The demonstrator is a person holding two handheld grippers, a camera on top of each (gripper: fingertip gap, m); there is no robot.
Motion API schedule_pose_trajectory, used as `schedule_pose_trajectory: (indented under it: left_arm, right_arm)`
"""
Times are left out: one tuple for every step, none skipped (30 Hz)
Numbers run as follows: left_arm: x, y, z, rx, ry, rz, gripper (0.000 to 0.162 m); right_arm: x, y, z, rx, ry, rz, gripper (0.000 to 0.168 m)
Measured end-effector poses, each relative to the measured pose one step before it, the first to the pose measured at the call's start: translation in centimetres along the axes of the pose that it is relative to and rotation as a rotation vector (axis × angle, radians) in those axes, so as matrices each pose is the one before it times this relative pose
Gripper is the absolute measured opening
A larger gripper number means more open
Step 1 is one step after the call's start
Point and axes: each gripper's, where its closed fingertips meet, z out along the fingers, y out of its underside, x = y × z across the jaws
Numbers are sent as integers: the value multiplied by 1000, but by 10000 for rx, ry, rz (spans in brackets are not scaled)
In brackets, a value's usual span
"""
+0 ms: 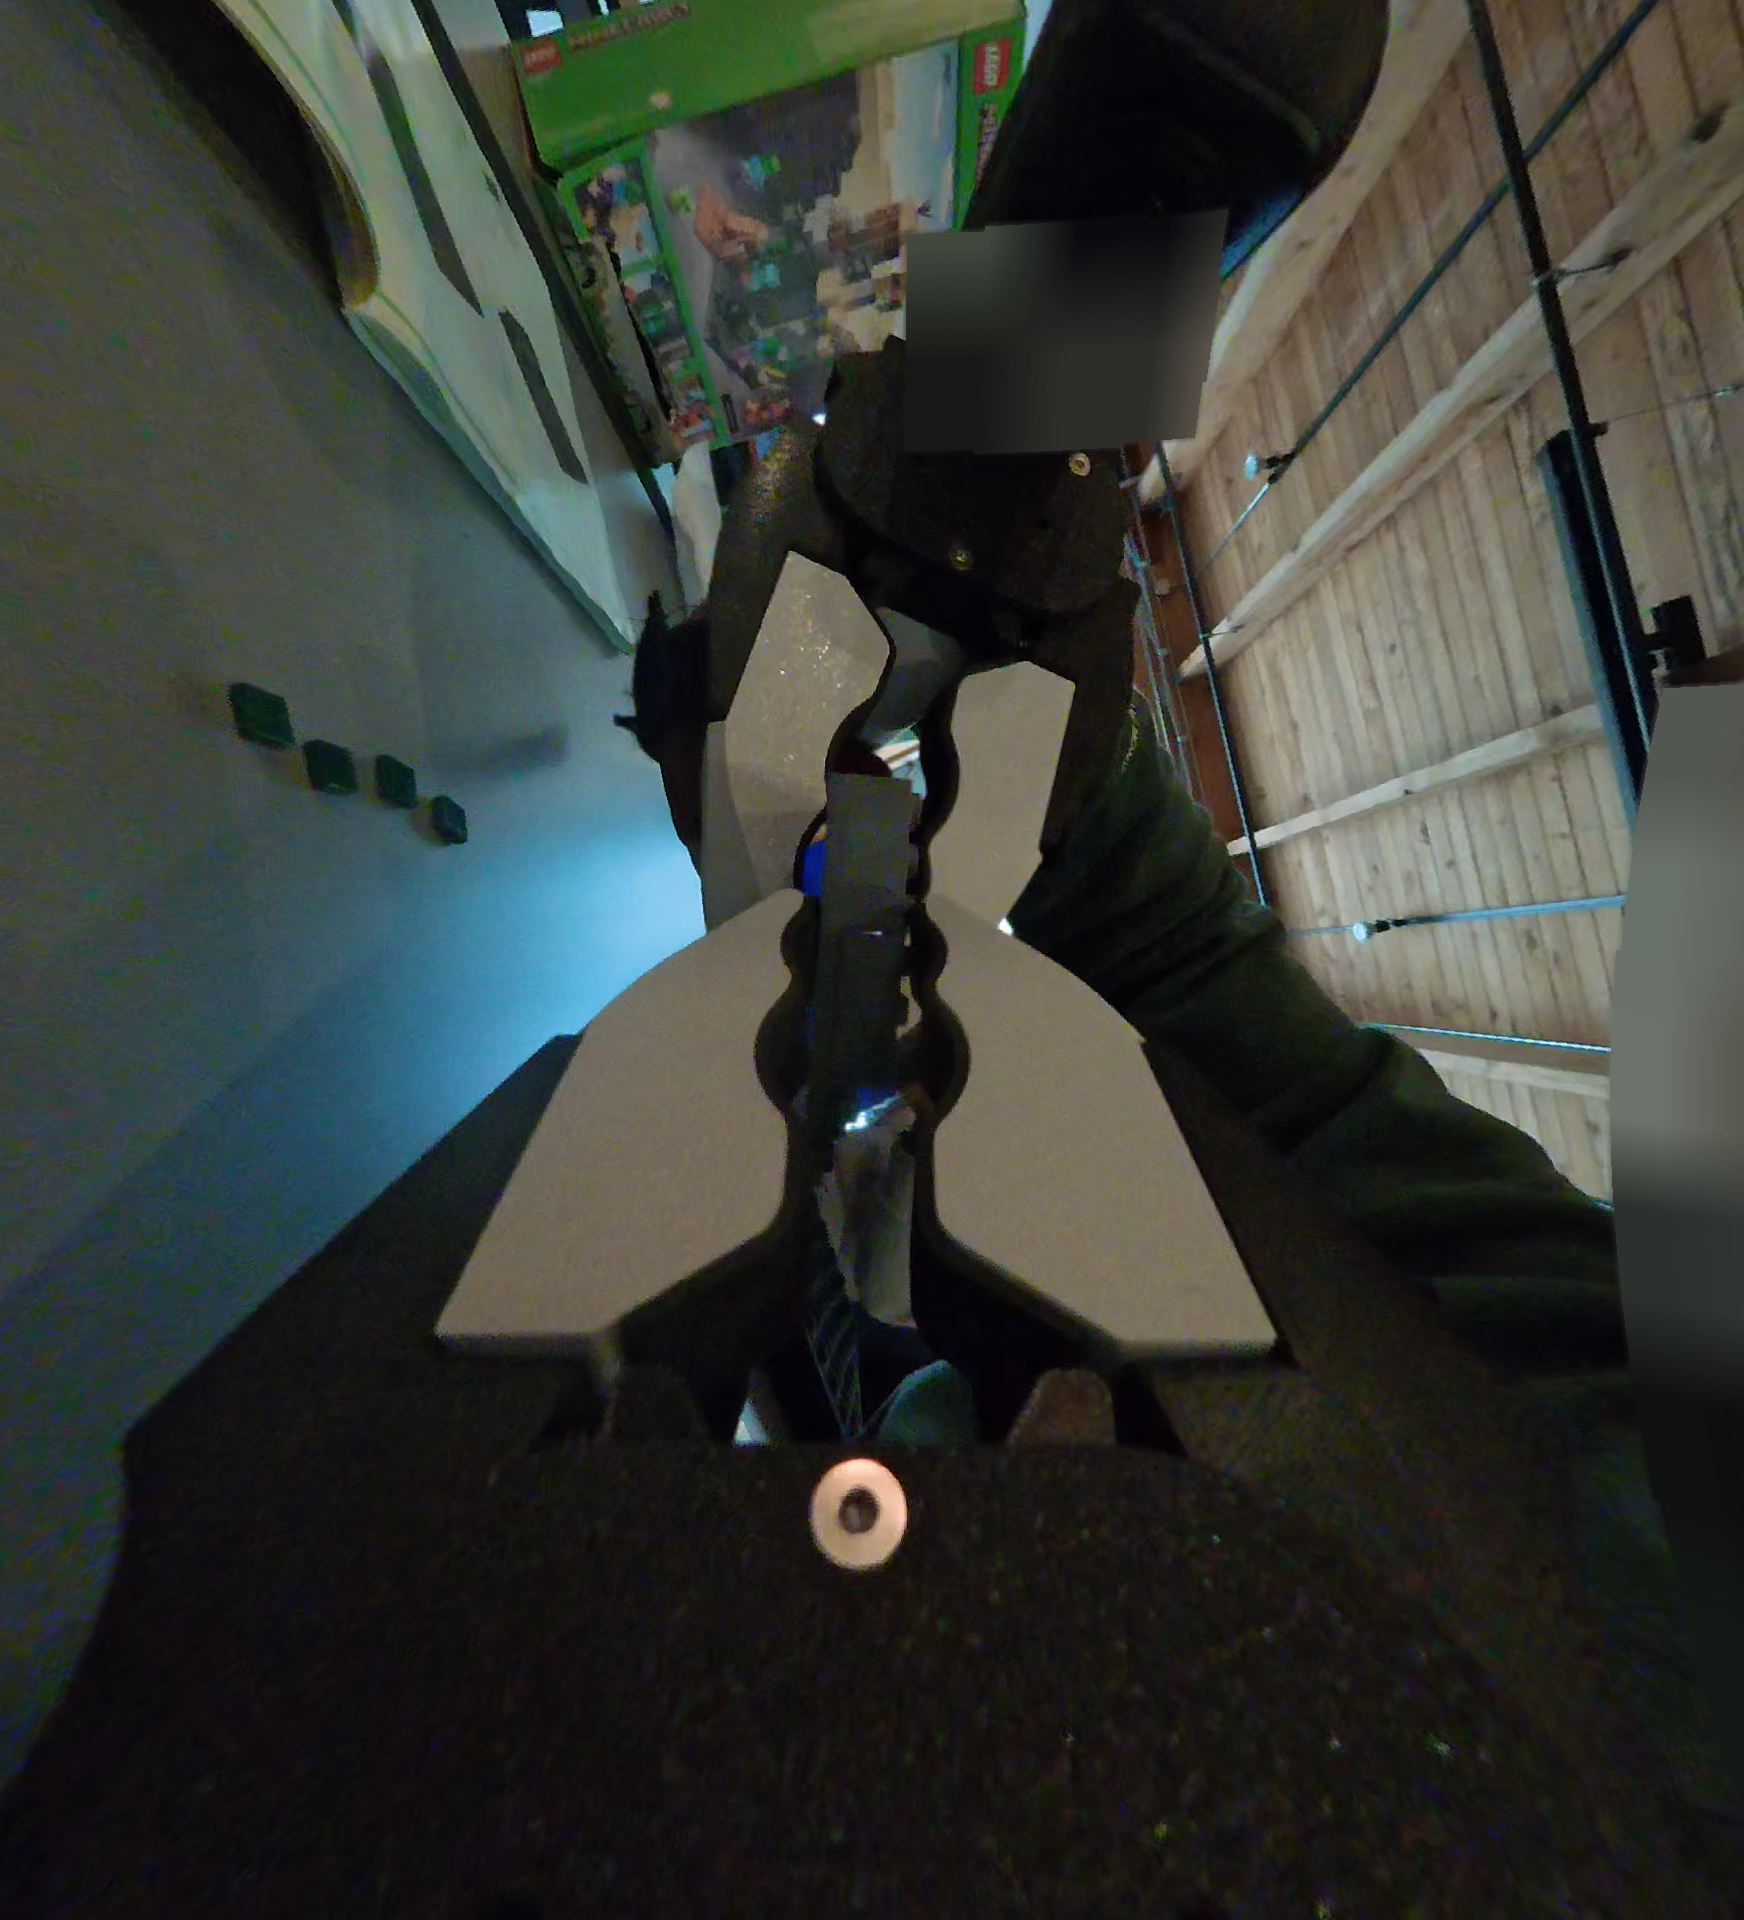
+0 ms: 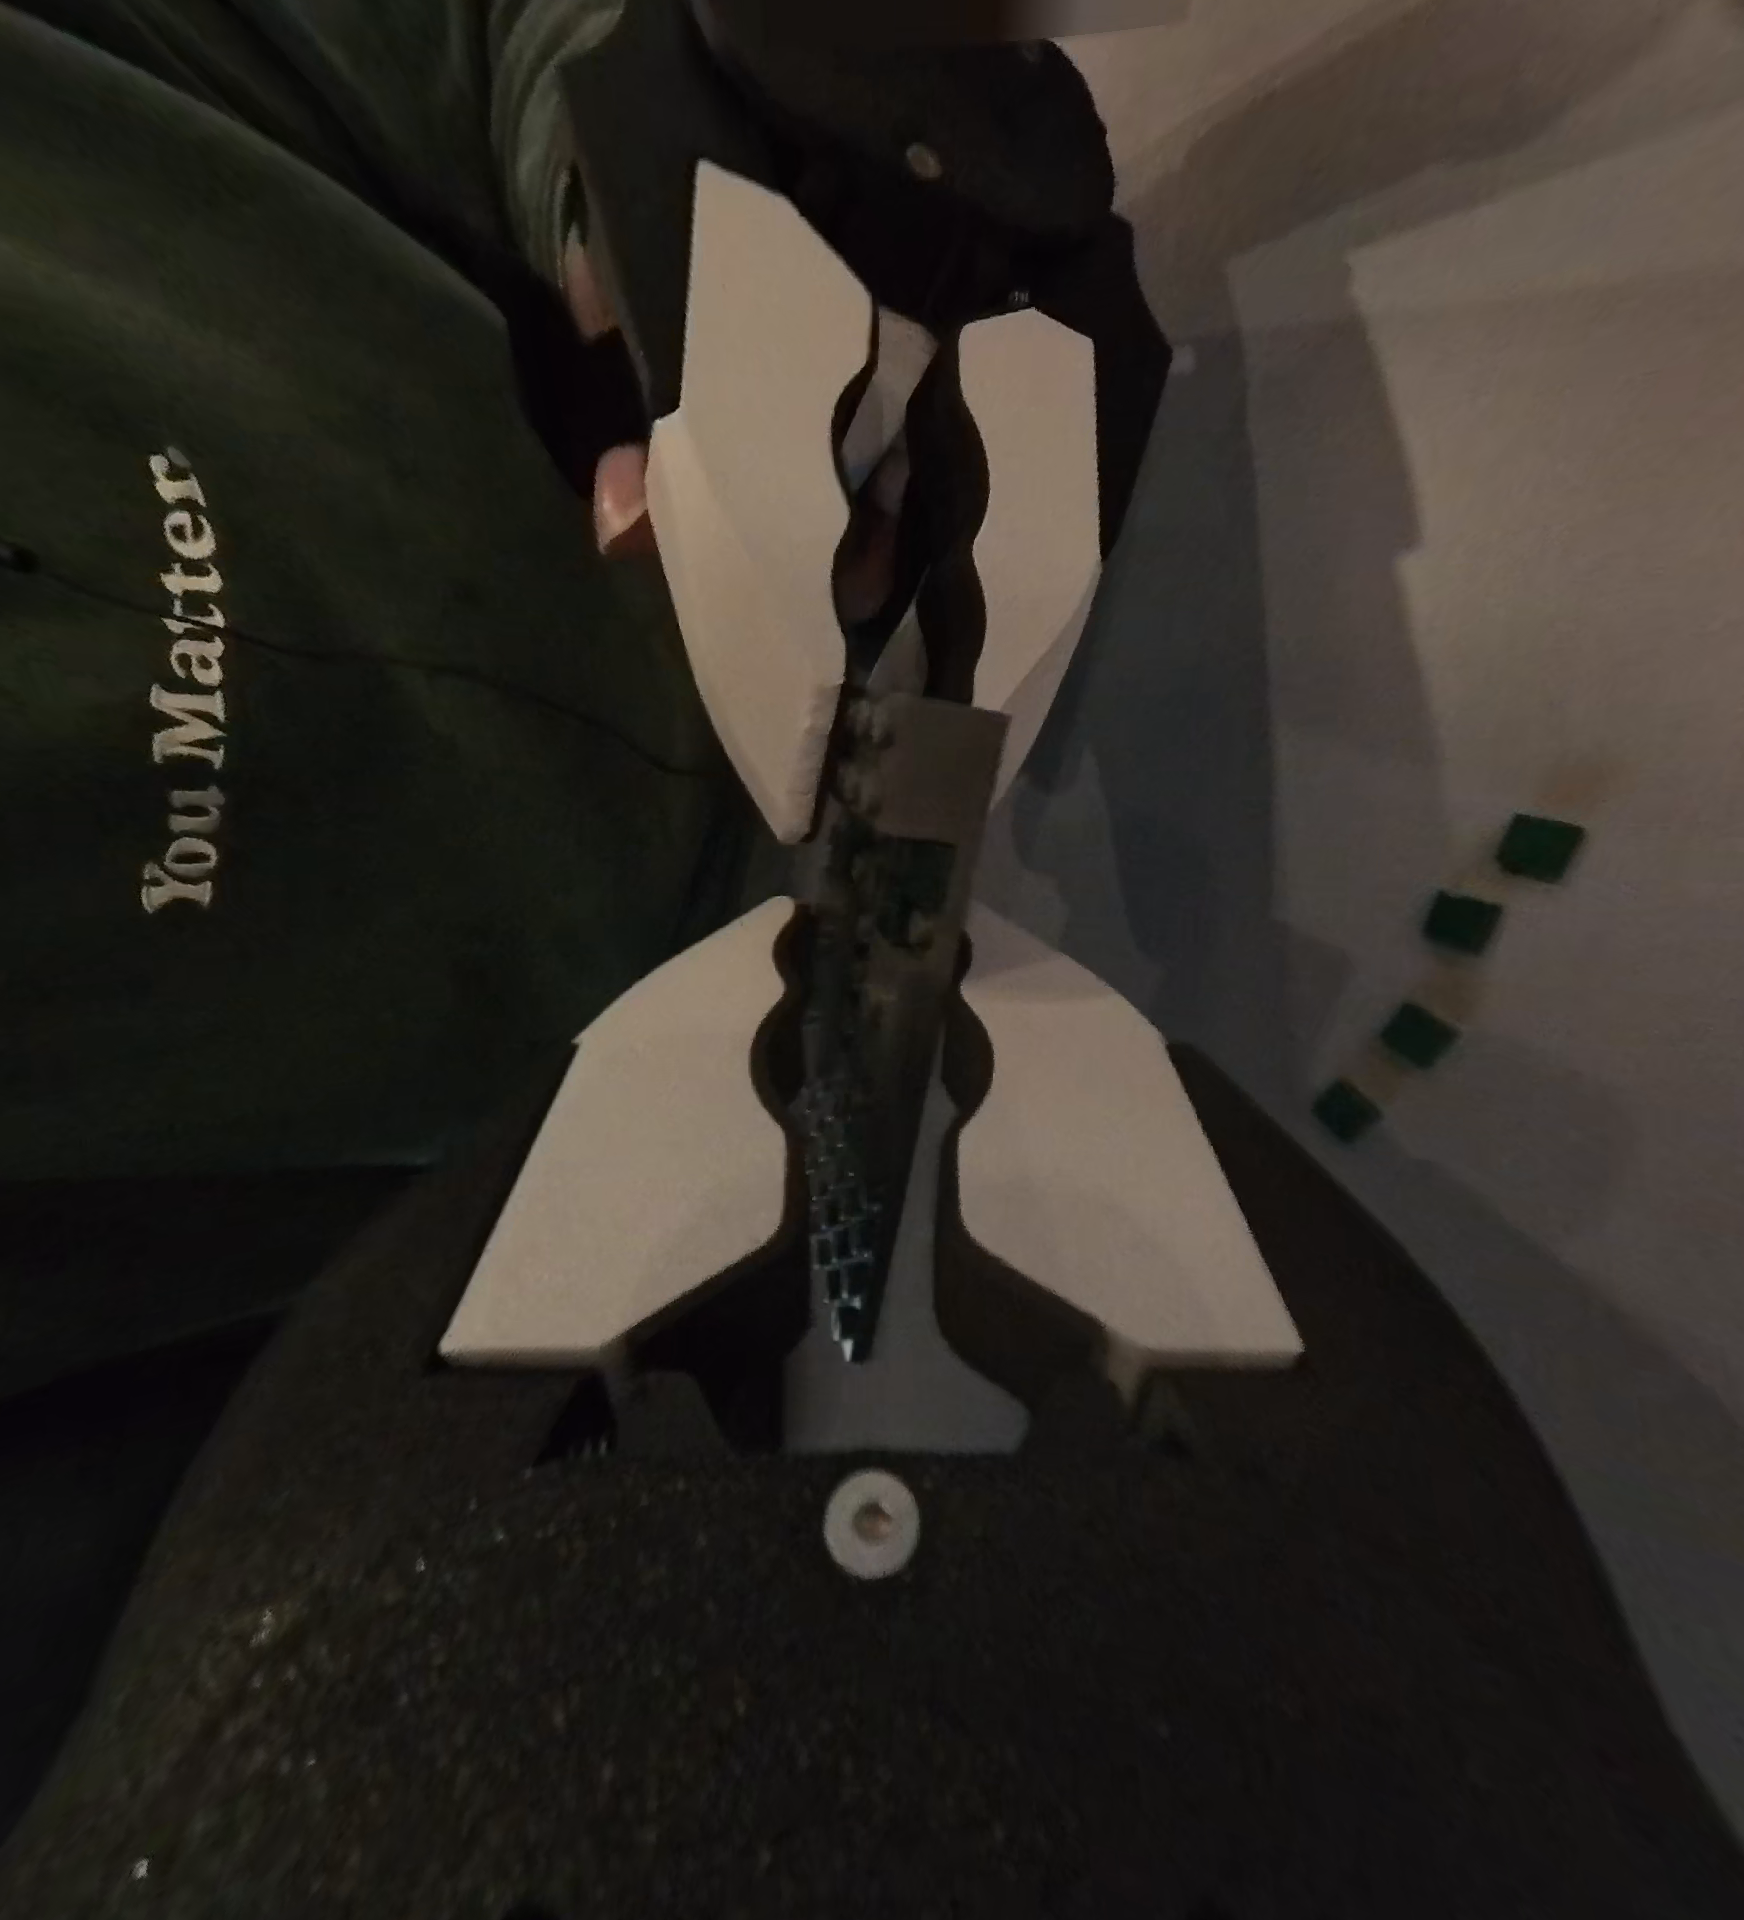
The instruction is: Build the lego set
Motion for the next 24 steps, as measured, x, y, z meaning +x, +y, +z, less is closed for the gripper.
schedule_pose_trajectory:
  left_arm:
    - [6,-38,7,27,26,-32,16]
    - [52,-1,26,9,21,7,16]
    - [89,-16,-1,0,28,22,16]
    - [101,-48,-16,25,30,1,16]
    - [72,-37,-24,13,22,-3,16]
    - [37,-25,-18,16,10,0,16]
    - [40,-3,2,1,13,-18,16]
    - [34,-17,-25,9,26,-40,16]
    - [39,-9,-7,8,31,-40,16]
    - [52,24,6,-18,41,-31,16]
    - [54,21,34,-7,23,-23,16]
    - [24,17,14,-9,1,-19,16]
    - [32,14,12,-22,10,-8,16]
    - [13,-29,-29,11,-8,-14,16]
    - [27,-17,-34,-3,-7,9,16]
    - [89,23,-18,-25,20,38,16]
    - [89,38,-1,-27,4,38,16]
    - [47,3,17,-10,-28,63,16]
    - [-1,-23,0,-7,-20,42,16]
    - [28,-16,-18,-4,31,-15,16]
    - [67,-1,-23,0,46,-48,16]
    - [48,19,-15,-12,5,31,16]
    - [76,39,-18,-25,-10,92,16]
    - [104,41,-29,-28,-6,105,16]
  right_arm:
    - [17,-26,-42,-17,58,-38,23]
    - [-21,-38,-40,-11,40,-48,23]
    - [-70,-32,-23,-7,0,-18,24]
    - [-68,-58,-15,12,-6,7,24]
    - [-41,-53,-14,12,-1,9,24]
    - [-21,-23,2,-1,5,1,24]
    - [-18,-18,17,-7,7,-16,24]
    - [-30,-12,8,6,0,-27,24]
    - [-55,-9,16,-5,-32,-5,24]
    - [-67,36,36,-23,-53,4,25]
    - [-34,26,53,-28,-25,-16,25]
    - [-40,11,78,-28,-4,-32,24]
    - [-14,4,78,-27,25,-46,24]
    - [28,-33,34,-12,62,-53,23]
    - [-24,-24,1,2,14,-31,22]
    - [-91,-17,-13,19,-64,-7,21]
    - [-78,2,-3,19,-65,4,20]
    - [3,3,-3,12,-14,-16,19]
    - [5,-15,5,15,5,-31,18]
    - [-45,-27,11,18,-26,-15,18]
    - [-53,-15,14,11,-31,-22,17]
    - [-54,-7,40,4,-21,-41,16]
    - [-81,-6,46,12,-43,-35,15]
    - [-98,-14,61,25,-65,-8,13]
